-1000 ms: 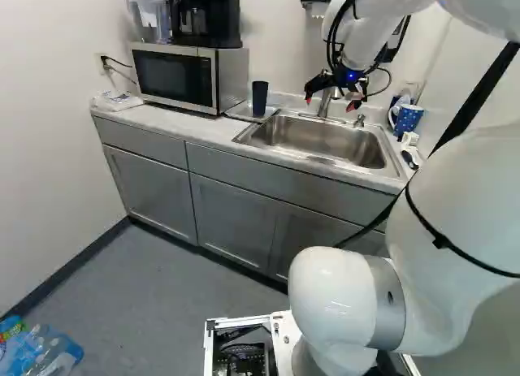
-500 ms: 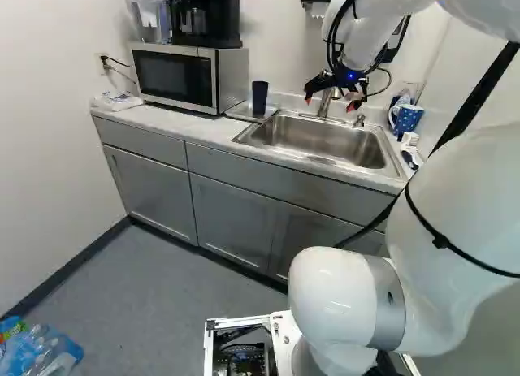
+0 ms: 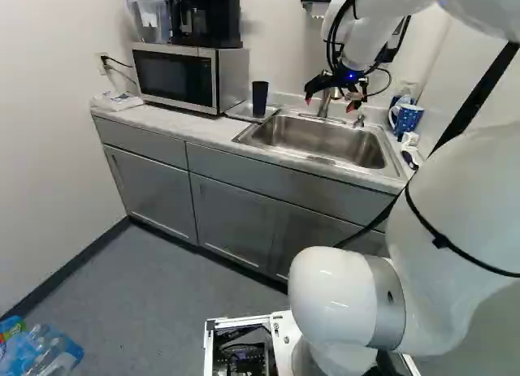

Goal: Rinse the cup and place it in the tray

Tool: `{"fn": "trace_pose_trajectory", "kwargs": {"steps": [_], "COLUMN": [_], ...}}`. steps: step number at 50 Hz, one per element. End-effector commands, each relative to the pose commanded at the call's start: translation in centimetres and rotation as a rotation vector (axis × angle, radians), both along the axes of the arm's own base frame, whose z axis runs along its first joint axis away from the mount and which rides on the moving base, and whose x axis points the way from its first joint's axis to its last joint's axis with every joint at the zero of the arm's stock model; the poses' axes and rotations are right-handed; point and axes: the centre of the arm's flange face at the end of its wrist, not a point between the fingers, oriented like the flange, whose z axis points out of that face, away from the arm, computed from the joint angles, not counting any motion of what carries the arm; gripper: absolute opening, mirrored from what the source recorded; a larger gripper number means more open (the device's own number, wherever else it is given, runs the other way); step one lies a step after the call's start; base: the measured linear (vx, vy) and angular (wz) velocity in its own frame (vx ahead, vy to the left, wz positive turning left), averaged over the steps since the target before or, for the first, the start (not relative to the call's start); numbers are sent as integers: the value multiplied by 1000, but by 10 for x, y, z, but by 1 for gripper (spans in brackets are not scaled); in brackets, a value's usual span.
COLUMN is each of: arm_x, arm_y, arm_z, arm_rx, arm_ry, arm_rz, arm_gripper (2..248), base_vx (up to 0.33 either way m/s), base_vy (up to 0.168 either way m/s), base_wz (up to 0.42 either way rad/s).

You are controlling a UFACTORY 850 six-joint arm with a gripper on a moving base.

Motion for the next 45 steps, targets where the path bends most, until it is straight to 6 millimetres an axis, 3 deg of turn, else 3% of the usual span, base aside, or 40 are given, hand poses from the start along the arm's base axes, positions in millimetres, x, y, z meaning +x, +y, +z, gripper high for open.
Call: {"fn": "trace_pose_trajectory", "kwargs": {"steps": [45], "arm_x": [0], "arm_y": [0], "arm_z": [0], "arm_rx": [0], "arm_ry": [0], "arm_rz": [0], "arm_gripper": [247], "base_vx": [-58], "base_vy": [46], "base_wz": [0]}}
